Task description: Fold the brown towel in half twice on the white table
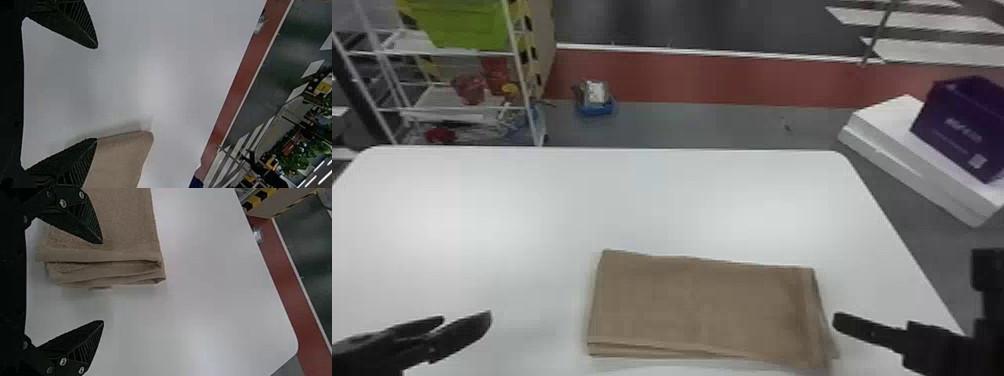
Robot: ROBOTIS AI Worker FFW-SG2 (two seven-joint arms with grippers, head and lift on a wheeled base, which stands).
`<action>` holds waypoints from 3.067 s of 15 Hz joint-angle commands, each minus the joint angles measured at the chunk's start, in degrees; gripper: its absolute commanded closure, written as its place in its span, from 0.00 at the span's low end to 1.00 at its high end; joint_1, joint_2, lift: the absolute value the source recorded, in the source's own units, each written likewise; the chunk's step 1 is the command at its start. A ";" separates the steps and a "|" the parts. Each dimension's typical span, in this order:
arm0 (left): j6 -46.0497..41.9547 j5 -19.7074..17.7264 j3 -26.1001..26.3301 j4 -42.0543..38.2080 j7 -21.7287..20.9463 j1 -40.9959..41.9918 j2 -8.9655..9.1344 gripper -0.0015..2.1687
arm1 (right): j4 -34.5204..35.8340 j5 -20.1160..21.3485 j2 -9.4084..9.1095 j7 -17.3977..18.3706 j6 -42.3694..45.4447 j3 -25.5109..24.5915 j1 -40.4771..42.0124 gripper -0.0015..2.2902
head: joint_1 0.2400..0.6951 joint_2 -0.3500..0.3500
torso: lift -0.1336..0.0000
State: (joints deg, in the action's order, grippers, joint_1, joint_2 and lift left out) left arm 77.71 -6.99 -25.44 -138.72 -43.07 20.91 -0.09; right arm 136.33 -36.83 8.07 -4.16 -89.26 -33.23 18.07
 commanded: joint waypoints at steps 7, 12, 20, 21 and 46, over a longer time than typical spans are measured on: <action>0.47 1.28 1.09 0.38 0.71 -0.34 0.24 0.02 | -0.45 3.70 -1.39 -4.89 -0.82 -2.98 1.79 0.25 | 1.00 0.28 | 0.07; -0.06 1.10 4.43 -0.15 1.23 0.53 0.24 0.07 | -1.85 3.08 -0.96 -5.42 -0.82 -2.19 -4.54 0.25 | 1.00 0.26 | 0.07; -5.33 0.31 6.98 -2.08 2.46 2.82 0.24 0.07 | -6.07 4.14 -0.69 -5.95 -0.82 0.10 -7.26 0.44 | 1.00 0.23 | 0.07; -5.33 -0.04 7.24 -2.79 2.38 3.26 0.24 0.07 | -6.95 3.79 -0.69 -6.30 -0.82 0.10 -8.05 0.44 | 1.00 0.23 | 0.07; -8.49 -2.68 5.48 -3.93 1.67 4.05 0.24 0.07 | -14.77 8.00 -5.70 0.20 -0.82 26.73 -16.14 0.44 | 1.00 0.63 | 0.07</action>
State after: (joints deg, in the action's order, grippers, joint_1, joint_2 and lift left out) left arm 69.22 -9.37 -19.88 -142.65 -41.38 24.96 -0.09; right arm 121.95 -28.95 2.72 -3.93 -89.26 -7.15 1.96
